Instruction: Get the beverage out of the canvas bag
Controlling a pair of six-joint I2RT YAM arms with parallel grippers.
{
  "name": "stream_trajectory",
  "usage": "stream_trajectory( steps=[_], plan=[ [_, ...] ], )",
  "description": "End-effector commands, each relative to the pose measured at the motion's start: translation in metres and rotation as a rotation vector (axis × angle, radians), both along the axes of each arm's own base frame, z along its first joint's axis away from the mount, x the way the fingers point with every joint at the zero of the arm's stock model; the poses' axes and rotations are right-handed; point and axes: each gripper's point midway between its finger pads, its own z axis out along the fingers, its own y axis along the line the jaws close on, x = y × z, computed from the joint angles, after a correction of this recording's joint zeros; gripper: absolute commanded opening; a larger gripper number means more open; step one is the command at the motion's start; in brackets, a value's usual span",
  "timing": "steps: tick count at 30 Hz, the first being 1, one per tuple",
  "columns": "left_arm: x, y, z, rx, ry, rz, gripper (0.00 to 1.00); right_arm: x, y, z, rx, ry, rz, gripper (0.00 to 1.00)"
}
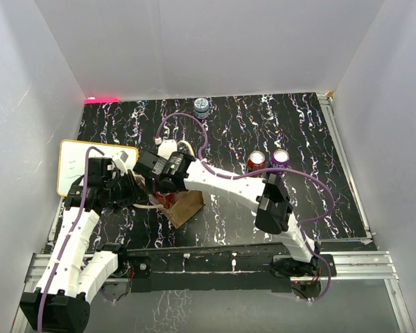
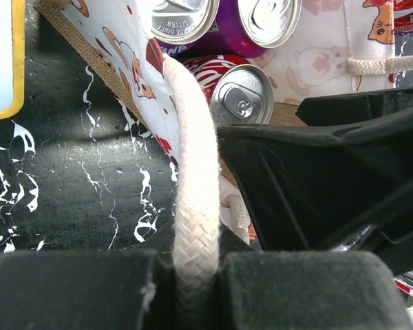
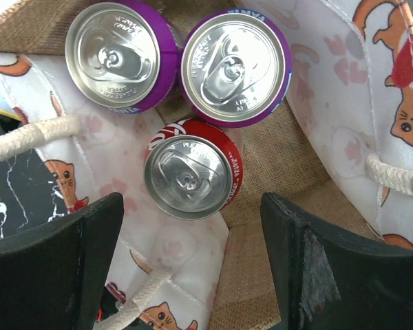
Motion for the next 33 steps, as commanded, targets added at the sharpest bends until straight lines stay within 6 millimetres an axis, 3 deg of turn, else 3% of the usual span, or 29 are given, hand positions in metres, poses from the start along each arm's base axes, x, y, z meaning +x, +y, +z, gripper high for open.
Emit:
stream_trajectory(
  steps=[1, 9, 15, 23, 25, 33],
  plan=[
    [-0.004, 0.001, 0.000, -0.005, -0.003, 0.003, 0.00, 0.011, -0.004, 0.009, 0.002, -0.058, -0.074, 0.83],
    [-0.004, 0.001, 0.000, -0.011, -0.006, 0.002, 0.00, 0.016, 0.000, -0.036, -0.085, -0.037, -0.071, 0.83],
    [-0.005, 0.001, 0.000, -0.013, -0.009, 0.000, 0.00, 0.013, 0.005, -0.057, -0.099, 0.002, -0.060, 0.81],
    [-0.005, 0.001, 0.001, -0.017, -0.011, -0.001, 0.00, 0.011, 0.009, -0.055, -0.087, 0.011, -0.044, 0.60],
    [-0.005, 0.001, 0.001, -0.018, -0.012, -0.001, 0.00, 0.010, 0.010, -0.051, -0.079, 0.010, -0.032, 0.50],
    [-0.004, 0.001, 0.001, -0.024, -0.011, 0.001, 0.00, 0.013, 0.009, -0.030, -0.055, -0.019, -0.026, 0.41]
  ],
)
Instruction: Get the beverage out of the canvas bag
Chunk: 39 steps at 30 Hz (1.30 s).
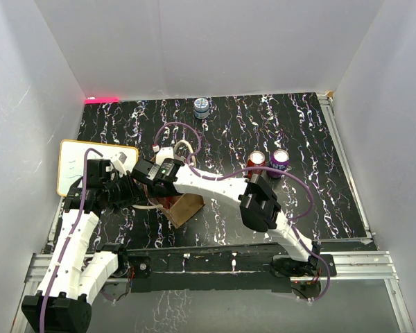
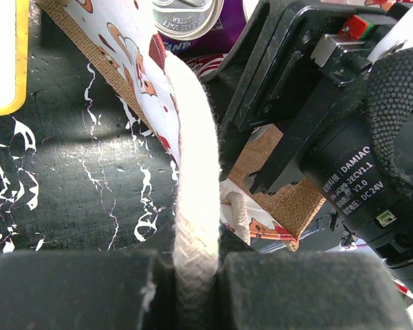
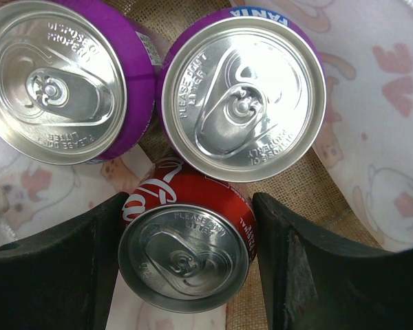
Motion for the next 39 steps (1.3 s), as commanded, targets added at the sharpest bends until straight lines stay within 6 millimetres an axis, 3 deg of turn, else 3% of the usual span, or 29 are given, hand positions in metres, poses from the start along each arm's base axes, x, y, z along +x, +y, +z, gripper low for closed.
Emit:
stream_trajectory(
  steps=[1, 8, 14, 27, 32, 39],
  plan=[
    [-0.001, -0.001, 0.002, -0.016, -0.006, -0.006, 0.00, 0.004, 0.002, 0.034, 0.043, -0.041, 0.009, 0.39],
    [-0.001, 0.000, 0.001, -0.015, -0.001, -0.005, 0.00, 0.008, -0.002, 0.062, 0.077, -0.086, 0.000, 0.35],
    [-0.001, 0.000, 0.000, -0.016, 0.000, -0.002, 0.00, 0.011, -0.006, 0.094, 0.108, -0.150, 0.043, 0.12],
    [-0.001, 0.001, 0.000, -0.019, -0.001, 0.000, 0.00, -0.004, -0.004, 0.160, 0.291, -0.261, 0.263, 0.07],
    [-0.001, 0.001, 0.000, -0.021, 0.002, 0.000, 0.00, -0.008, -0.018, 0.180, 0.333, -0.336, 0.310, 0.07],
    [0.000, 0.001, 0.000, -0.022, -0.001, 0.001, 0.00, -0.021, -0.039, 0.232, 0.477, -0.464, 0.369, 0.07]
  ],
)
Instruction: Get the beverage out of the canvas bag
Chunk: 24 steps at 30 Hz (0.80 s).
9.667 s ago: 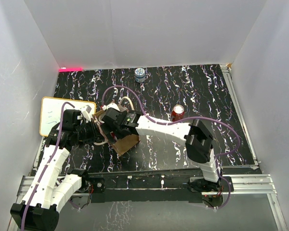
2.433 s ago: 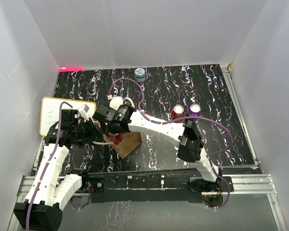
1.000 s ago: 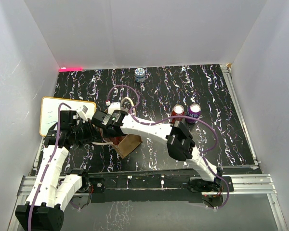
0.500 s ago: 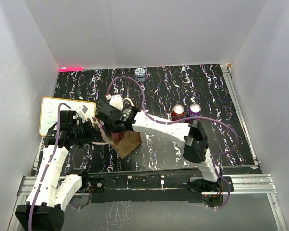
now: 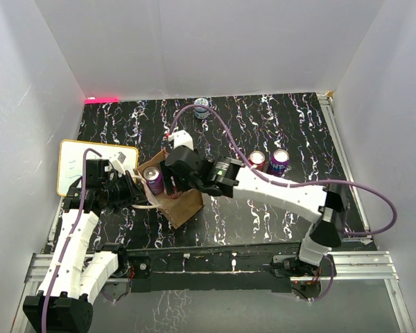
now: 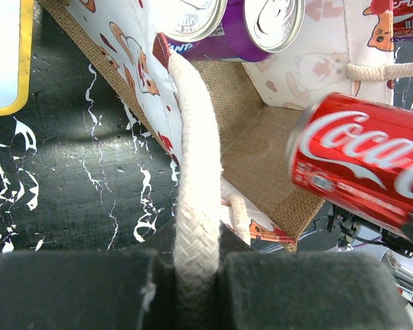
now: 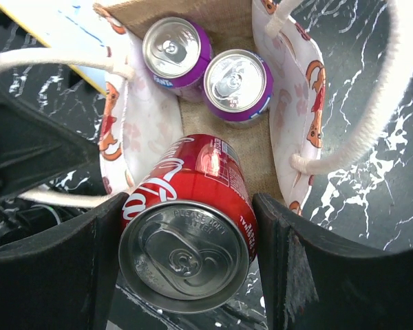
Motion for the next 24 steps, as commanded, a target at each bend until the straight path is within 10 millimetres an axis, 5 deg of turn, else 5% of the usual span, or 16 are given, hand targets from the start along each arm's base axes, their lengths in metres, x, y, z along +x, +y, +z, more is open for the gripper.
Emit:
stream_trajectory(
  steps=[1, 9, 12, 18, 24],
  plan=[
    [-0.001, -0.001, 0.000, -0.013, -0.003, -0.012, 0.00, 0.002, 0.006, 0.110, 0.327, -0.202, 0.059, 0.07],
    [-0.001, -0.001, 0.000, -0.015, -0.001, -0.011, 0.00, -0.036, -0.033, 0.183, 0.516, -0.396, 0.245, 0.07],
    [-0.001, -0.001, -0.001, -0.016, 0.005, -0.010, 0.00, -0.037, -0.060, 0.193, 0.521, -0.454, 0.210, 0.07],
    [-0.001, 0.000, -0.001, -0.014, 0.008, -0.007, 0.00, -0.025, -0.126, 0.171, 0.410, -0.462, -0.006, 0.07],
    [0.001, 0.002, -0.004, -0.010, 0.022, 0.007, 0.00, -0.020, -0.184, 0.123, 0.255, -0.414, -0.205, 0.07]
  ],
)
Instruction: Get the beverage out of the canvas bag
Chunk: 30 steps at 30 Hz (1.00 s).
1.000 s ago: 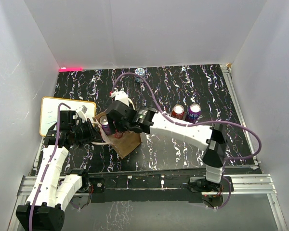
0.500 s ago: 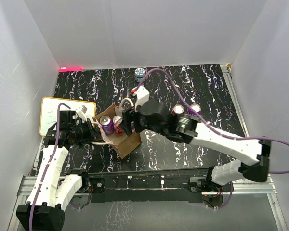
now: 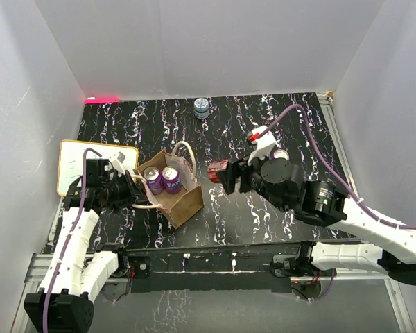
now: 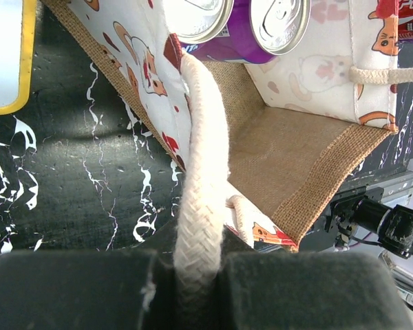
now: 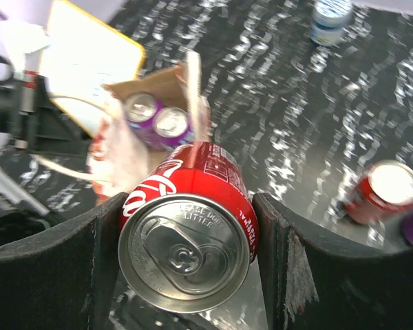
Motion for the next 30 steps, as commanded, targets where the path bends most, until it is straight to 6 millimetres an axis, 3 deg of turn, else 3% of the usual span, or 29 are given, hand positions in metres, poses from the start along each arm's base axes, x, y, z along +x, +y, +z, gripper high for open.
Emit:
stream_trajectory(
  steps=[1, 4, 10, 15, 17, 22, 26, 30],
  plan=[
    [0.000, 0.003, -0.002, -0.002, 0.007, 0.008, 0.00, 0.014, -0.049, -0.006, 0.007, 0.001, -0.240, 0.07],
    [0.000, 0.004, -0.003, 0.000, 0.012, 0.018, 0.00, 0.020, -0.068, -0.020, -0.051, 0.016, -0.344, 0.07],
    [0.001, 0.009, -0.006, 0.008, 0.031, 0.040, 0.00, 0.044, -0.081, -0.009, -0.154, -0.047, -0.474, 0.07],
    [0.002, 0.011, -0.010, 0.011, 0.054, 0.053, 0.00, 0.091, -0.092, 0.003, -0.224, -0.084, -0.546, 0.07],
    [0.002, 0.012, -0.011, 0.012, 0.059, 0.056, 0.00, 0.115, -0.109, 0.003, -0.236, -0.073, -0.589, 0.07],
    [0.001, 0.012, -0.012, 0.011, 0.064, 0.059, 0.00, 0.160, -0.164, 0.005, -0.274, -0.039, -0.724, 0.07],
    [0.001, 0.013, -0.011, 0.017, 0.057, 0.069, 0.00, 0.183, -0.229, 0.002, -0.273, 0.006, -0.834, 0.07],
    [0.002, 0.014, -0.011, 0.018, 0.058, 0.076, 0.00, 0.192, -0.303, -0.028, -0.268, 0.112, -0.956, 0.07]
  ],
)
